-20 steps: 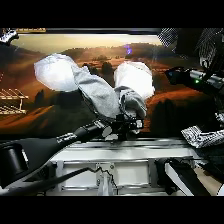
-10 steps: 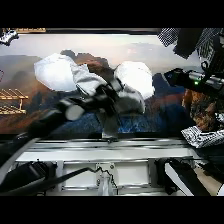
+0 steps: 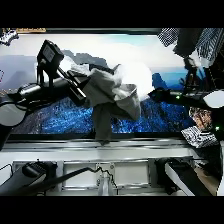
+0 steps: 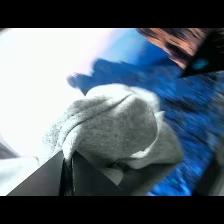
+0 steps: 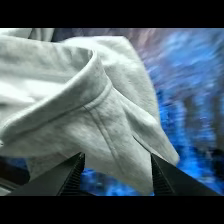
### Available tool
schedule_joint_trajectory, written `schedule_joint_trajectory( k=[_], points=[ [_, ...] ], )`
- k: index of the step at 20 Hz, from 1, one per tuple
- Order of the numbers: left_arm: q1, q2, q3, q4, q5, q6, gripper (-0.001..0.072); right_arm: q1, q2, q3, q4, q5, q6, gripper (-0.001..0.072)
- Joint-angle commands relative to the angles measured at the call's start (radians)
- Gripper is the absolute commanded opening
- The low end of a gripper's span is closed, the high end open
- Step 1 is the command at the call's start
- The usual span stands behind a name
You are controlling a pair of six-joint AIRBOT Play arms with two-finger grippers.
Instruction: Fold the clothes and pants, and hang the long-sleeved shirts on hangers.
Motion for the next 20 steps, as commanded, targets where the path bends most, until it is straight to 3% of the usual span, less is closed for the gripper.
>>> schedule_joint_trajectory(
  k=[1,5,8,14,20],
  points=[
    [0.016,0.018,-0.01,0.0,-0.082,-0.066,0.0018,0.097,0.001,-0.037,0.017,-0.133,0.192,0.0548],
    [0.015,0.018,-0.011,-0.004,-0.08,-0.082,0.0018,0.166,0.001,-0.037,0.002,-0.078,0.442,0.0573],
    [0.015,0.018,-0.011,-0.004,-0.081,-0.098,0.0017,0.168,-0.013,-0.036,0.004,-0.084,0.554,0.0573],
    [0.015,0.018,-0.05,-0.031,-0.074,-0.097,0.0018,0.182,-0.125,-0.034,0.136,-0.097,0.575,0.0573],
    [-0.003,0.019,-0.06,-0.061,-0.081,-0.097,0.0018,0.229,-0.188,0.042,0.129,-0.122,0.57,0.0572]
  ],
)
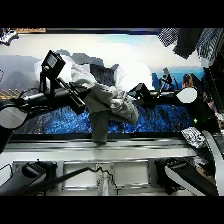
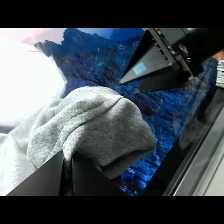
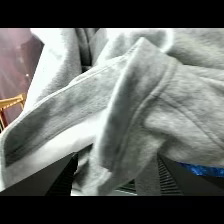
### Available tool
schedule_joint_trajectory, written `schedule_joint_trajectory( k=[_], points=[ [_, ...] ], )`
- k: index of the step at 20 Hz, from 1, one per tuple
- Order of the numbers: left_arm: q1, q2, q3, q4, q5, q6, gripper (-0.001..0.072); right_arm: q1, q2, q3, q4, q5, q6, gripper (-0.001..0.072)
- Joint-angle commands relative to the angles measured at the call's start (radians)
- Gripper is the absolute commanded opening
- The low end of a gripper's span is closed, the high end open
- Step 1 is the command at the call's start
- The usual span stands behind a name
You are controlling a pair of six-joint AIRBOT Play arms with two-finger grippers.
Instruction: Fold the clothes and pants, and hang the long-sleeved shirts on hangers.
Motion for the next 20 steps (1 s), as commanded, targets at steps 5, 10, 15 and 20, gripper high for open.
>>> schedule_joint_trajectory(
  k=[5,10,15,20],
  points=[
    [-0.006,0.001,-0.004,-0.042,0.0,0.0,0.0017,0.096,-0.111,0.034,-0.012,-0.039,0.006,0.0572],
    [-0.006,0.001,-0.004,-0.041,0.0,0.0,0.0018,0.112,-0.179,0.033,-0.093,-0.07,0.006,0.0381],
    [-0.005,0.001,-0.003,-0.04,0.051,0.0,0.0017,0.112,-0.145,0.05,-0.128,-0.118,-0.139,0.0035],
    [-0.006,0.026,0.022,-0.109,0.324,0.0,0.0018,0.112,-0.028,0.377,-0.131,-0.177,-0.633,0.0036]
  ],
)
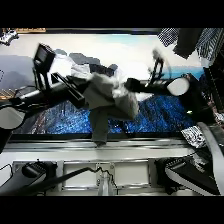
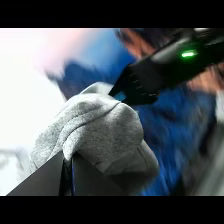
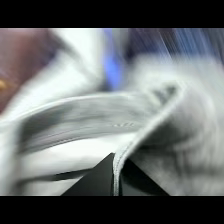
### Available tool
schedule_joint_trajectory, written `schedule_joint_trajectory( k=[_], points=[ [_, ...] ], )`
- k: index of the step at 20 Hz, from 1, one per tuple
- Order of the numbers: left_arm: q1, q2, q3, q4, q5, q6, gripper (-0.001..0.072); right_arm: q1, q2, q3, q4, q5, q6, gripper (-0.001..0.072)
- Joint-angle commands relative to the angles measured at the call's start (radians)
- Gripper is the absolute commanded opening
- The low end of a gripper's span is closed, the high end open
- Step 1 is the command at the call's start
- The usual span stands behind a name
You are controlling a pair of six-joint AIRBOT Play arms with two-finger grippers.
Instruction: Fold the clothes and pants, and hang the long-sleeved shirts on hangers.
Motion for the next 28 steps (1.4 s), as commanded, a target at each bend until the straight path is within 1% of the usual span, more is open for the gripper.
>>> schedule_joint_trajectory(
  k=[1,3,4,5,6,7,9,10,11,13,14,15,17,18,20,21,24,26,28],
  points=[
    [-0.001,0.024,0.037,-0.143,0.241,0.0,0.0019,0.002,0.064,0.264,0.001,-0.081,-0.349,0.0034],
    [-0.011,0.037,0.087,-0.346,0.378,0.001,0.0019,0.002,0.05,0.478,0.05,-0.132,-0.46,0.0034],
    [-0.03,0.037,0.118,-0.384,0.434,0.001,0.002,0.01,0.031,0.587,0.068,-0.144,-0.539,0.0034],
    [-0.058,0.036,0.161,-0.379,0.473,0.005,0.002,0.027,0.006,0.694,0.075,-0.146,-0.625,0.0034],
    [-0.082,0.037,0.202,-0.38,0.502,0.031,0.002,0.045,-0.022,0.787,0.079,-0.145,-0.692,0.0034],
    [-0.106,0.036,0.248,-0.38,0.527,0.072,0.002,0.062,-0.052,0.872,0.08,-0.146,-0.727,0.0034],
    [-0.119,0.037,0.309,-0.38,0.56,0.163,0.002,0.072,-0.108,0.986,0.093,-0.146,-0.724,0.0034],
    [-0.109,0.038,0.314,-0.379,0.571,0.198,0.002,0.072,-0.118,0.984,0.106,-0.143,-0.711,0.0034],
    [-0.081,0.037,0.311,-0.379,0.553,0.228,0.002,0.072,-0.119,0.959,0.099,-0.125,-0.683,0.0034],
    [0.017,0.038,0.27,-0.379,0.439,0.234,0.0019,0.072,-0.119,0.883,0.06,-0.013,-0.637,0.0034],
    [0.078,0.038,0.236,-0.379,0.355,0.226,0.0018,0.072,-0.12,0.846,0.032,0.044,-0.606,0.0034],
    [0.153,0.038,0.188,-0.379,0.256,0.185,0.0019,0.072,-0.122,0.805,0.006,0.092,-0.56,0.0034],
    [0.292,0.038,0.072,-0.375,0.072,0.072,0.0018,0.072,-0.135,0.723,0.0,0.145,-0.507,0.0034],
    [0.358,0.038,0.005,-0.364,-0.016,0.035,0.0018,0.08,-0.147,0.68,0.017,0.158,-0.506,0.0034],
    [0.462,0.04,-0.122,-0.311,-0.141,-0.01,0.0019,0.115,-0.175,0.586,0.032,0.16,-0.506,0.0034],
    [0.503,0.046,-0.182,-0.274,-0.179,-0.028,0.0018,0.142,-0.196,0.542,0.031,0.157,-0.506,0.0034],
    [0.609,0.111,-0.359,-0.148,-0.254,-0.147,0.0018,0.218,-0.27,0.44,0.031,0.101,-0.478,0.0035],
    [0.65,0.185,-0.457,-0.143,-0.304,-0.189,0.0019,0.267,-0.322,0.394,0.032,0.044,-0.454,0.0035],
    [0.654,0.27,-0.508,-0.143,-0.349,-0.224,0.0019,0.321,-0.382,0.385,0.032,0.018,-0.45,0.0035]
  ],
)
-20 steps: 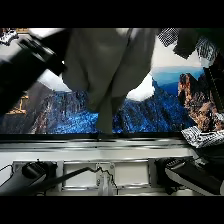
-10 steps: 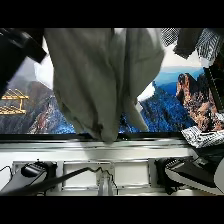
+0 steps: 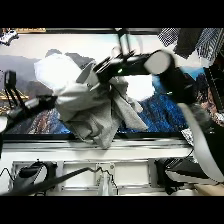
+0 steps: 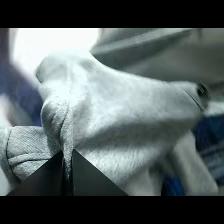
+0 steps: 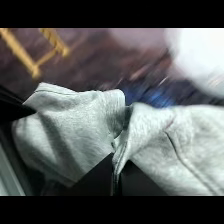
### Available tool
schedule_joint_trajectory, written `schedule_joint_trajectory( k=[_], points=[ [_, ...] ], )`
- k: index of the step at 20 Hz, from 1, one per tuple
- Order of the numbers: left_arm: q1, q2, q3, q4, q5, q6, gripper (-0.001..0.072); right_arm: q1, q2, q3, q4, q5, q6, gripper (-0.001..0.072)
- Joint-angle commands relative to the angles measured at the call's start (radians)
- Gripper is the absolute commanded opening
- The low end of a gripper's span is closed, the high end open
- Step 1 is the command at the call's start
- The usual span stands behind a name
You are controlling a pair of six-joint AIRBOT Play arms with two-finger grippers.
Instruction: Fold the clothes and pants, and hang the long-sleeved shirts on hangers.
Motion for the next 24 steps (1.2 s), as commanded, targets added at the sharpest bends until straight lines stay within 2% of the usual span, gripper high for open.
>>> schedule_joint_trajectory(
  k=[1,3,5,7,9,10,11,12,13,15,16,18,20,22,24],
  points=[
    [0.045,0.138,-0.113,0.037,-0.122,-0.079,0.002,0.095,-0.102,-0.048,0.0,-0.071,0.034,0.0034],
    [0.046,0.234,-0.114,0.089,-0.149,-0.079,0.0019,0.137,-0.146,-0.048,0.0,-0.137,0.054,0.0034],
    [0.046,0.318,-0.114,0.231,-0.208,-0.085,0.0019,0.154,-0.172,-0.047,0.001,-0.217,0.093,0.0034],
    [0.046,0.385,-0.114,0.386,-0.356,-0.14,0.0019,0.149,-0.179,-0.047,0.005,-0.292,0.135,0.0034],
    [0.046,0.441,-0.117,0.474,-0.483,-0.158,0.002,0.136,-0.18,-0.044,0.009,-0.342,0.146,0.0034],
    [0.046,0.466,-0.122,0.476,-0.506,-0.158,0.0069,0.136,-0.18,-0.042,0.015,-0.357,0.146,0.0034],
    [0.046,0.484,-0.124,0.46,-0.508,-0.159,0.0244,0.136,-0.18,-0.042,0.027,-0.368,0.145,0.0034],
    [0.046,0.493,-0.124,0.431,-0.496,-0.169,0.0335,0.136,-0.18,-0.042,0.031,-0.371,0.145,0.0034],
    [0.046,0.495,-0.124,0.393,-0.48,-0.175,0.0367,0.14,-0.18,-0.042,0.032,-0.371,0.145,0.0034],
    [0.046,0.494,-0.12,0.32,-0.418,-0.188,0.0367,0.14,-0.18,-0.042,0.031,-0.37,0.145,0.0034],
    [0.046,0.494,-0.108,0.322,-0.371,-0.227,0.0367,0.139,-0.18,-0.042,0.029,-0.37,0.144,0.0034],
    [0.046,0.493,-0.066,0.437,-0.233,-0.392,0.0364,0.135,-0.179,-0.042,0.029,-0.36,0.14,0.0034],
    [0.046,0.483,-0.038,0.71,-0.092,-0.61,0.0356,0.135,-0.179,-0.042,0.029,-0.347,0.137,0.0033],
    [0.048,0.418,-0.037,1.075,-0.044,-0.786,0.0337,0.135,-0.179,-0.042,0.029,-0.335,0.137,0.0033],
    [0.078,0.259,-0.03,1.323,-0.039,-0.815,0.0338,0.135,-0.179,-0.042,0.029,-0.311,0.137,0.0033]
  ],
)
